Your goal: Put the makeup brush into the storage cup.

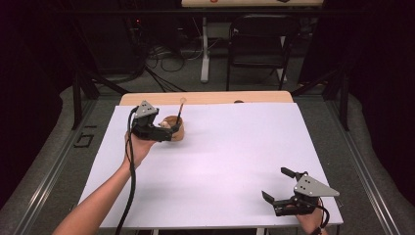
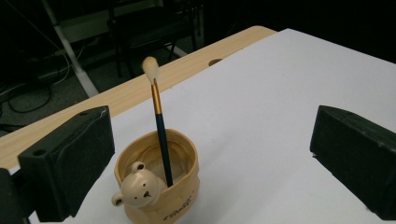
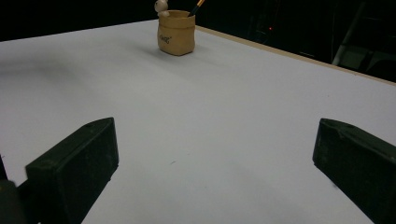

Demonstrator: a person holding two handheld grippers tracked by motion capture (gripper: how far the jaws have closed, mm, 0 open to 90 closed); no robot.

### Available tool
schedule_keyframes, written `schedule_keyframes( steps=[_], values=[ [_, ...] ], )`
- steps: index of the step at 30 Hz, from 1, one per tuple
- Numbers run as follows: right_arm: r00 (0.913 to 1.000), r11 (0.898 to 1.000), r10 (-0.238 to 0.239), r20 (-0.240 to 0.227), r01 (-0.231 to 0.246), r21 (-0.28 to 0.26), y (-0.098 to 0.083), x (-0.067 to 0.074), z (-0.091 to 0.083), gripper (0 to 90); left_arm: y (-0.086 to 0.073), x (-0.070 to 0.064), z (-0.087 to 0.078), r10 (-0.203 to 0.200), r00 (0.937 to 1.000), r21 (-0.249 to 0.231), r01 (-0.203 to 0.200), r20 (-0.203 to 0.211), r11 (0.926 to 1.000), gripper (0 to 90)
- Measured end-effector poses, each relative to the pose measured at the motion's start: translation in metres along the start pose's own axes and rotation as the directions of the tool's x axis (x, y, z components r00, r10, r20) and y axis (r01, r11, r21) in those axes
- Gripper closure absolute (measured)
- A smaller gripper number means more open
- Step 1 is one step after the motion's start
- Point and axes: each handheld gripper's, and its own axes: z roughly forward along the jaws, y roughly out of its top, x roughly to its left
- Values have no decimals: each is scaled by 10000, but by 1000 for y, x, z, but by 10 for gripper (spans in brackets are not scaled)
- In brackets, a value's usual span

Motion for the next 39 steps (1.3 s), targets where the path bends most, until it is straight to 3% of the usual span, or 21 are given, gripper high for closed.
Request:
schedule_keyframes(
  steps=[14,22,25,27,29,31,39],
  values=[
    [10000,10000,-87,4,87,37,1,2,-1,0,-21,-19,-30,344,9980,-548,-314,538,9980,0],
    [9999,9998,-150,-31,149,-113,1,2,-1,0,-42,-28,-51,772,9927,-1120,-667,923,9915,1],
    [9998,9998,-176,-14,176,-87,1,2,0,0,-50,-29,-57,754,9936,-1169,-653,839,9910,1],
    [9999,9999,-158,-29,158,-63,1,3,-1,0,-54,-29,-60,781,9915,-1223,-652,1040,9903,1],
    [9999,9999,-156,-24,156,-68,1,3,0,0,-59,-31,-64,724,9934,-1255,-609,893,9902,0],
    [9998,9998,-178,-37,178,-75,1,3,0,0,-63,-31,-68,734,9909,-1332,-581,1125,9894,1],
    [9999,9999,-150,-85,150,-16,0,3,-1,0,-81,-34,-78,864,9895,-1497,-685,1161,9864,1]
  ],
)
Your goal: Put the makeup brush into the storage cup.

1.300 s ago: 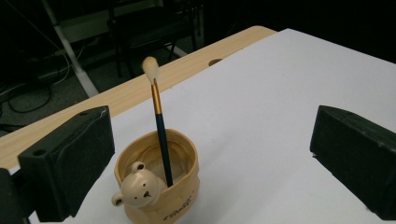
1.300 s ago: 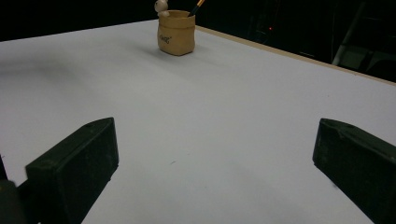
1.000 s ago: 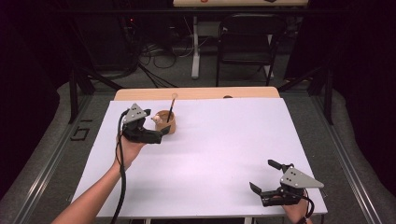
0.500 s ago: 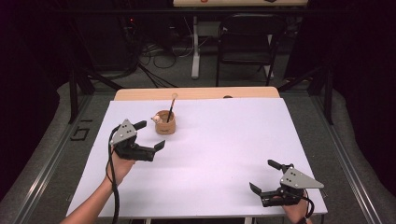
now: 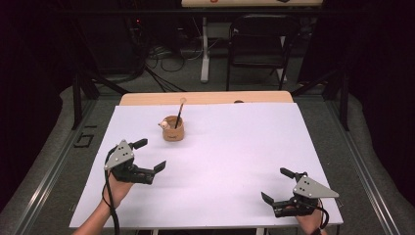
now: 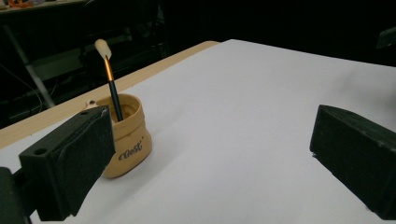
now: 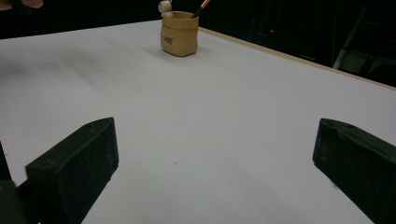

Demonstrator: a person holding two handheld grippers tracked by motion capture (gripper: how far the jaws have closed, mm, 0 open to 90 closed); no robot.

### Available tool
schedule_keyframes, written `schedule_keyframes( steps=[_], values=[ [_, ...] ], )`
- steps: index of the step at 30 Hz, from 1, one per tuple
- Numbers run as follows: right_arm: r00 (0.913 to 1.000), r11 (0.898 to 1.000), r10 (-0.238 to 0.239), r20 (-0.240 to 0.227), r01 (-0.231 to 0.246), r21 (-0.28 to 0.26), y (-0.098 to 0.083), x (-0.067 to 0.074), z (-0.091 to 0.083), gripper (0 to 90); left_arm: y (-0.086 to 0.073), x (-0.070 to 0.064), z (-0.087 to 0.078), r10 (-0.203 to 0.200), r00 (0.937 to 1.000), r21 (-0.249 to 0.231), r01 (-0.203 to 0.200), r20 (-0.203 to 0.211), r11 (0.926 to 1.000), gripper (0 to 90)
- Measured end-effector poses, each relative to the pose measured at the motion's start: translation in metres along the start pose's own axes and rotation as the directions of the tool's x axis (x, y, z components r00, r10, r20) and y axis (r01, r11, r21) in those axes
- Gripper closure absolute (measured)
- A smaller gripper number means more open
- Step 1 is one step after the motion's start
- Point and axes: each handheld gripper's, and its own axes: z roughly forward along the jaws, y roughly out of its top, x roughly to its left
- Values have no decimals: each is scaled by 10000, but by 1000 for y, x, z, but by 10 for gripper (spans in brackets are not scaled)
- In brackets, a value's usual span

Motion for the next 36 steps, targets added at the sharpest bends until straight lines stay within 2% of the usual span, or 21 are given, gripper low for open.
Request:
schedule_keyframes(
  steps=[2,3,4,15,21,22,23,24,25,30,33,34,36],
  values=[
    [10000,10000,-4,-6,4,-14,0,0,0,0,-2,0,-1,-15,10000,-14,15,7,10000,1],
    [10000,10000,3,-4,-3,-19,0,0,0,0,-7,-2,-4,-46,9999,4,46,-156,10000,1],
    [10000,10000,4,18,-4,-44,0,0,0,0,-9,-2,-5,-90,10000,-40,90,-36,10000,1],
    [10000,10000,-55,-20,55,3,0,0,1,0,-31,-5,-13,-228,9997,62,228,7,9997,1],
    [10000,9999,-65,-32,66,114,-1,0,1,0,-45,-6,-15,-378,9992,84,379,-104,9992,0],
    [10000,9999,-64,-39,65,116,-1,0,1,0,-46,-6,-16,-339,9991,138,342,-247,9993,1],
    [10000,10000,-53,-34,53,65,-1,0,2,0,-48,-6,-15,-375,9992,136,376,-122,9992,1],
    [10000,9999,-61,-37,61,86,-1,0,2,0,-49,-7,-16,-389,9988,157,393,-285,9991,1],
    [10000,10000,-43,-45,44,88,-1,0,2,0,-51,-7,-15,-451,9989,38,451,-99,9990,1],
    [10000,9999,-48,-34,48,118,-1,0,2,0,-60,-9,-16,-518,9985,29,519,-155,9986,1],
    [10000,9999,-61,-34,62,125,-2,0,2,0,-64,-9,-17,-659,9972,21,661,-366,9978,1],
    [10000,9999,-57,-44,57,126,-1,0,3,0,-64,-9,-17,-674,9974,-112,671,-249,9977,1],
    [10000,9999,-70,-45,71,152,-1,0,3,0,-64,-8,-17,-639,9975,-174,634,-291,9978,0]
  ],
)
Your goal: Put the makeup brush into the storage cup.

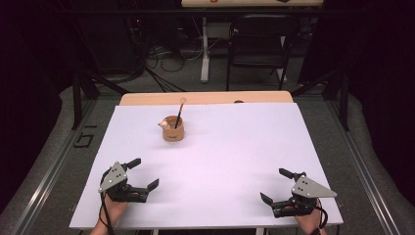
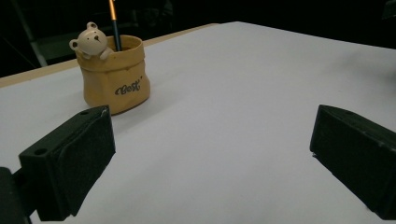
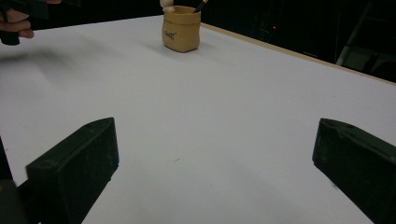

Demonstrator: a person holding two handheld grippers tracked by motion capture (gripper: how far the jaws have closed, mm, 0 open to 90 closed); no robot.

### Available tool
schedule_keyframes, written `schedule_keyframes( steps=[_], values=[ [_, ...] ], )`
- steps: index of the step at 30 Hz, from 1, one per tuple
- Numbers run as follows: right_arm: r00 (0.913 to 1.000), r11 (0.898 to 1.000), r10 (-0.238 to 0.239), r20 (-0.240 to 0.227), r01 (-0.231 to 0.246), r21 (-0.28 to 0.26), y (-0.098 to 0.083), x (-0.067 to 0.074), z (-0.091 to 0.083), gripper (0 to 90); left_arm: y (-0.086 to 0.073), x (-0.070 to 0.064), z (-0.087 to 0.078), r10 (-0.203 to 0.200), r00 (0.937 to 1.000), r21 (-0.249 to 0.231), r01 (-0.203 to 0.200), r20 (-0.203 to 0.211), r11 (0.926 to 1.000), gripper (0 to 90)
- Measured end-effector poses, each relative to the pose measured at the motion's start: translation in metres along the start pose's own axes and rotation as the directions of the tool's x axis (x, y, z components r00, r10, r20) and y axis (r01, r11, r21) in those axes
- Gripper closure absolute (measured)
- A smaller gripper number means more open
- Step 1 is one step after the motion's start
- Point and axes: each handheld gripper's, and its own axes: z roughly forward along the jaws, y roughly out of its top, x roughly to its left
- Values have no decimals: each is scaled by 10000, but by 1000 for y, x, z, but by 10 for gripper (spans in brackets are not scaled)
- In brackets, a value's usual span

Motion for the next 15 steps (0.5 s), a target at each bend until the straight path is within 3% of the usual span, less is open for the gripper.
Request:
schedule_keyframes(
  steps=[6,7,15],
  values=[
    [10000,10000,-9,28,9,-13,0,0,0,0,-2,0,3,60,9999,269,-56,-147,9996,1],
    [10000,10000,-44,32,44,-14,0,0,0,0,-2,1,4,38,10000,194,-39,36,9998,1],
    [10000,10000,-31,78,31,51,-1,0,-2,0,-4,1,8,143,9999,703,-148,75,9974,1]
  ],
)
